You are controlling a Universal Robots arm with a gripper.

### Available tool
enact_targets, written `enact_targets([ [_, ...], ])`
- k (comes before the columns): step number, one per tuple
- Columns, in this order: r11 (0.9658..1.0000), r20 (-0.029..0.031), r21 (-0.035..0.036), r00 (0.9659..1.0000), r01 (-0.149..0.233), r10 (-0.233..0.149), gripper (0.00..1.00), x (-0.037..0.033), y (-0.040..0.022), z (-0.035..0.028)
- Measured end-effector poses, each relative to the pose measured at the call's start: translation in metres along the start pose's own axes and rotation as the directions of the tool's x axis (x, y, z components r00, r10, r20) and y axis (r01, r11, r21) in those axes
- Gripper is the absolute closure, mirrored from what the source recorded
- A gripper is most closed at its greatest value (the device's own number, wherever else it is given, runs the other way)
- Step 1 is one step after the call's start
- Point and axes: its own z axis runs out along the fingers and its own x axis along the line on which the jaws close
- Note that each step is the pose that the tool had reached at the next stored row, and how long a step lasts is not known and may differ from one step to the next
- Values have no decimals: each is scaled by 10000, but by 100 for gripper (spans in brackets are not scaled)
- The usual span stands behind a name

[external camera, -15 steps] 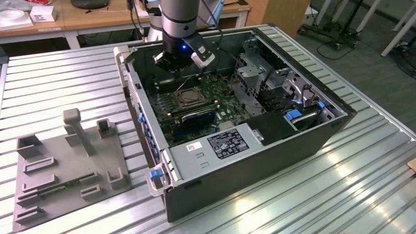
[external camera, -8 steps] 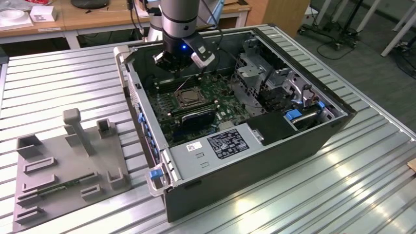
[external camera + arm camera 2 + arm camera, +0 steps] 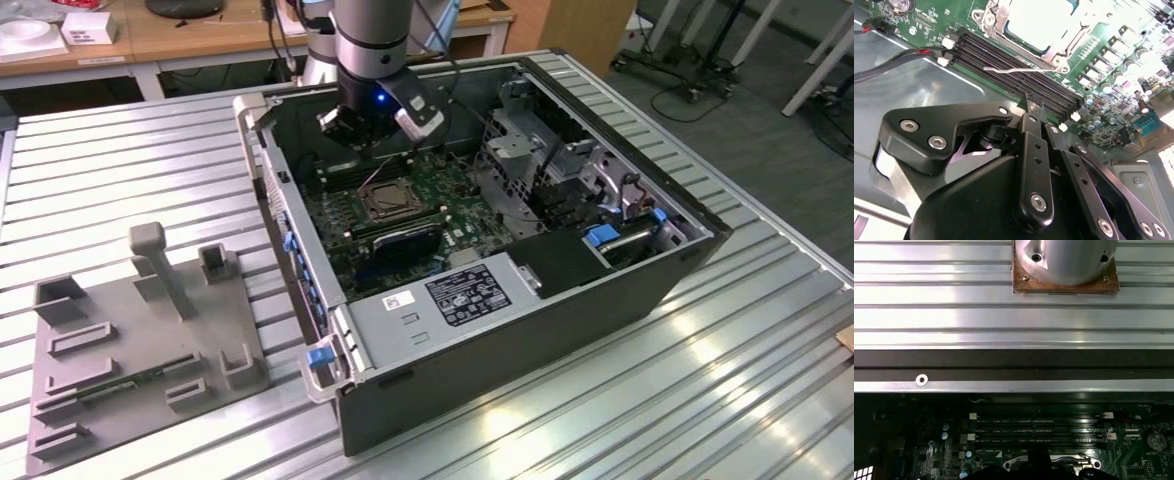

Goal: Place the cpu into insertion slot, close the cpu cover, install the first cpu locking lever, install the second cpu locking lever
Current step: 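Install the first cpu locking lever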

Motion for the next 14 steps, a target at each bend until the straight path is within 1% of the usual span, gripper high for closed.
enact_targets([
  [6, 10000, 1, 1, 10000, -6, 6, 89, -40, -9, 25],
  [9, 10000, 3, 0, 10000, -13, 13, 89, -46, -16, 42],
  [12, 10000, 4, 1, 10000, -15, 15, 89, -45, -28, 81],
  [14, 10000, 3, 1, 10000, -15, 15, 89, -44, -31, 91],
])
